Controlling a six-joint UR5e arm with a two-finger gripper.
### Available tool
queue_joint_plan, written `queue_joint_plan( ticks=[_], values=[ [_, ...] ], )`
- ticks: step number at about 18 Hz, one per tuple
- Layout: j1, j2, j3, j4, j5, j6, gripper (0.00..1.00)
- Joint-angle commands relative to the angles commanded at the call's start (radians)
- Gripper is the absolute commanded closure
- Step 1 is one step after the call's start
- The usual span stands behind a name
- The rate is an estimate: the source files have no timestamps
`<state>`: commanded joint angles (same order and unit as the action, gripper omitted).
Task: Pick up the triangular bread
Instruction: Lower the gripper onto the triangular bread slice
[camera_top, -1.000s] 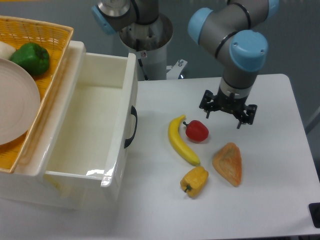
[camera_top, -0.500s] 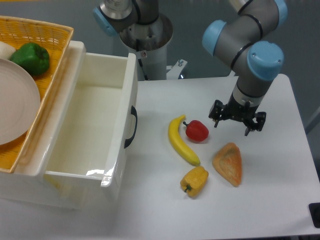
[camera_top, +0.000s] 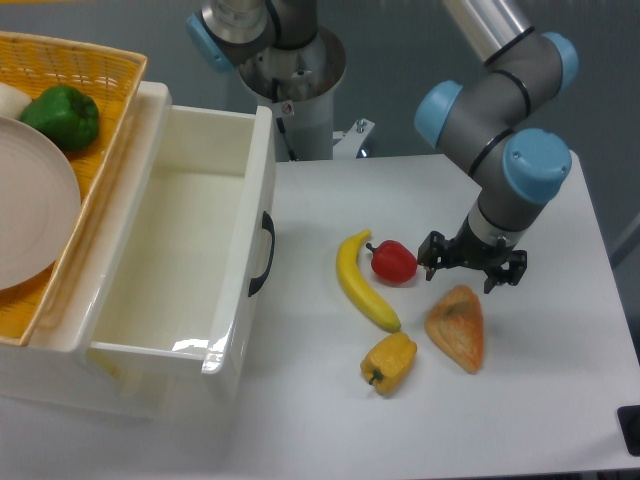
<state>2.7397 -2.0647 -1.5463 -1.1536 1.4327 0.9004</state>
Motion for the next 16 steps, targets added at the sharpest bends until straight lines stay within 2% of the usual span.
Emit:
queue_joint_plan(
  ticks=[4,8,11,16],
  values=[
    [-0.005,-0.015,0.003,0.055,0.006,0.003,0.00],
    [-0.023,-0.040,0.017,0.072,0.083,0.003,0.00],
    [-0.034,-0.060,0.026,0.101,0.086,0.003,0.00],
    [-0.046,-0.078,0.031,0.107,0.086,-0.002,0.00]
  ],
)
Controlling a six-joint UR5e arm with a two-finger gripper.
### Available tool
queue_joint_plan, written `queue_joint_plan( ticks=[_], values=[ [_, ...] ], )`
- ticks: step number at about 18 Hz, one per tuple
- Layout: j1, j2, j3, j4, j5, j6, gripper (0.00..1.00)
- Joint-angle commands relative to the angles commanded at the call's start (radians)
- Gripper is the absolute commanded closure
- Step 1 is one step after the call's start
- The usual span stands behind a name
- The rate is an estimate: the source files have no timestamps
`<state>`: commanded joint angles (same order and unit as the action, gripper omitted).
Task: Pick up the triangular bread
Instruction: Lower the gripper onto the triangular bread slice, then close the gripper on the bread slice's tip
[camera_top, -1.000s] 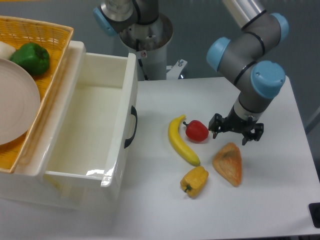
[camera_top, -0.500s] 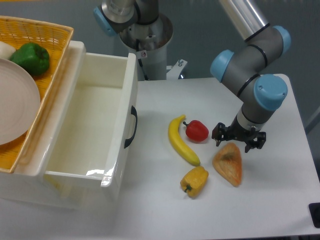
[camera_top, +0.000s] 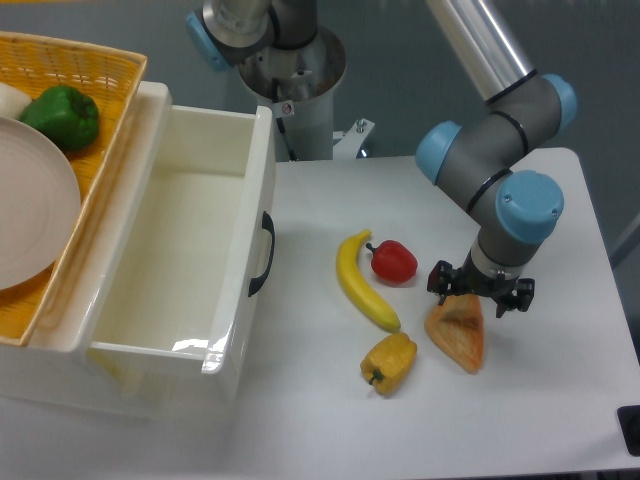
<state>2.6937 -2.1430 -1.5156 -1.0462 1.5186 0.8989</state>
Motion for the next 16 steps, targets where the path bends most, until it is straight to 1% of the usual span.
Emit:
queue_joint_plan(
  ticks=[4,14,16],
  values=[
    [-0.009,-0.021,0.000,0.035,0.000,0.002,0.00],
    [-0.012,-0.034,0.008,0.035,0.002,0.003,0.00],
    [-0.012,-0.035,0.008,0.035,0.002,0.003,0.01]
  ],
)
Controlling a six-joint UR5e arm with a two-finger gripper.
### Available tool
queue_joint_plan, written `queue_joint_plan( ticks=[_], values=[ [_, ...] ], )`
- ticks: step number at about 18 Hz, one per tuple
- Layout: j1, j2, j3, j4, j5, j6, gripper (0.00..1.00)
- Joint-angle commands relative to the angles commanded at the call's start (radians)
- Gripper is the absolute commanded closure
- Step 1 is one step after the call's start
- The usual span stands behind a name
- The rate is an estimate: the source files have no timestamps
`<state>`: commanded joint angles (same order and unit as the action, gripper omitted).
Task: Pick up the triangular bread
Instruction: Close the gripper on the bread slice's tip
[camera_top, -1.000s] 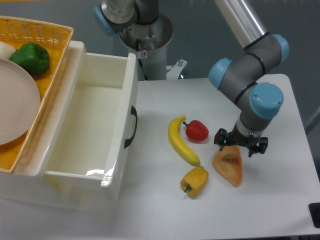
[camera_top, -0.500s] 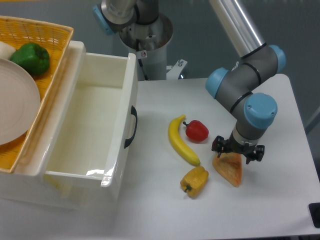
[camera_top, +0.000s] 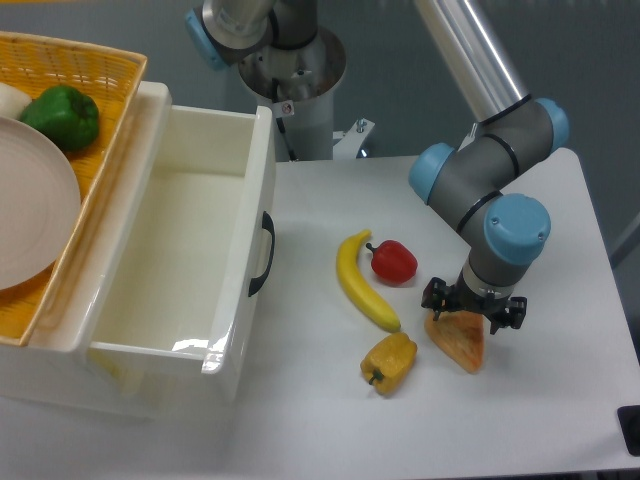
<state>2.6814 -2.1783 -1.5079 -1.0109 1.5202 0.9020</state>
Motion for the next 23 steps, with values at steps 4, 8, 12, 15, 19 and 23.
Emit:
queue_joint_plan(
  ticks=[4,8,12,15,19,23],
  values=[
    [0.000,-0.006,-0.002,0.000,0.018,-0.002,0.04],
    [-0.002,-0.011,-0.002,0.000,0.021,-0.003,0.09],
    [0.000,-0.009,-0.002,-0.002,0.020,-0.006,0.48],
    [0.000,-0.006,0.000,-0.002,0.018,-0.008,0.89],
    [0.008,0.000,0.011,-0.006,0.015,-0.006,1.00],
    [0.011,0.040,0.031,-0.035,0.017,-0.005,1.00]
  ],
)
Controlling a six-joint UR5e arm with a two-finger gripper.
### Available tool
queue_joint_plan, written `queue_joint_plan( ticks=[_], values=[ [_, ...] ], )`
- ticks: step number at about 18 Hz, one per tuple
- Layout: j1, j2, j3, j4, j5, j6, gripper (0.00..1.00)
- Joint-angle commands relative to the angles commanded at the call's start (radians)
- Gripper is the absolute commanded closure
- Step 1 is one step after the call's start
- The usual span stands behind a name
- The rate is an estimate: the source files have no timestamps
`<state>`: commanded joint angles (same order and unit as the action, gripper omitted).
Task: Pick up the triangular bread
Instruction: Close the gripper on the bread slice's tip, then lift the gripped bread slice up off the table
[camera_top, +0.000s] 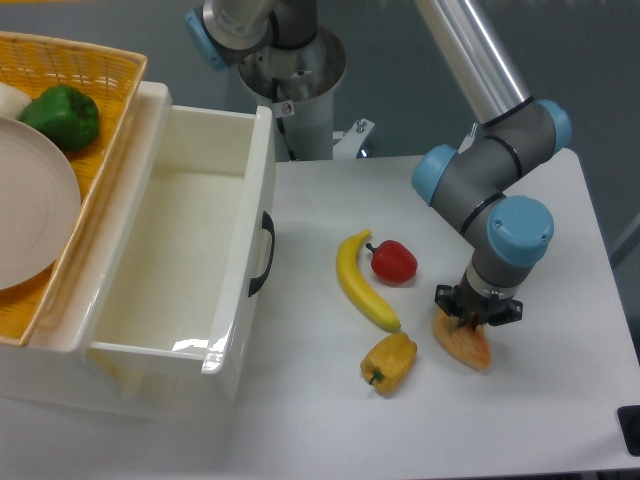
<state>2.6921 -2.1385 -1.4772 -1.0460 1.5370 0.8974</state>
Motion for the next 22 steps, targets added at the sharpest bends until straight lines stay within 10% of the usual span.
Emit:
queue_joint_plan(
  ticks=[13,22],
  values=[
    [0.061,0.203,0.003,-0.279,-0.021,0.369,1.00],
    [0.066,0.232,-0.012,-0.316,-0.015,0.428,1.00]
  ],
)
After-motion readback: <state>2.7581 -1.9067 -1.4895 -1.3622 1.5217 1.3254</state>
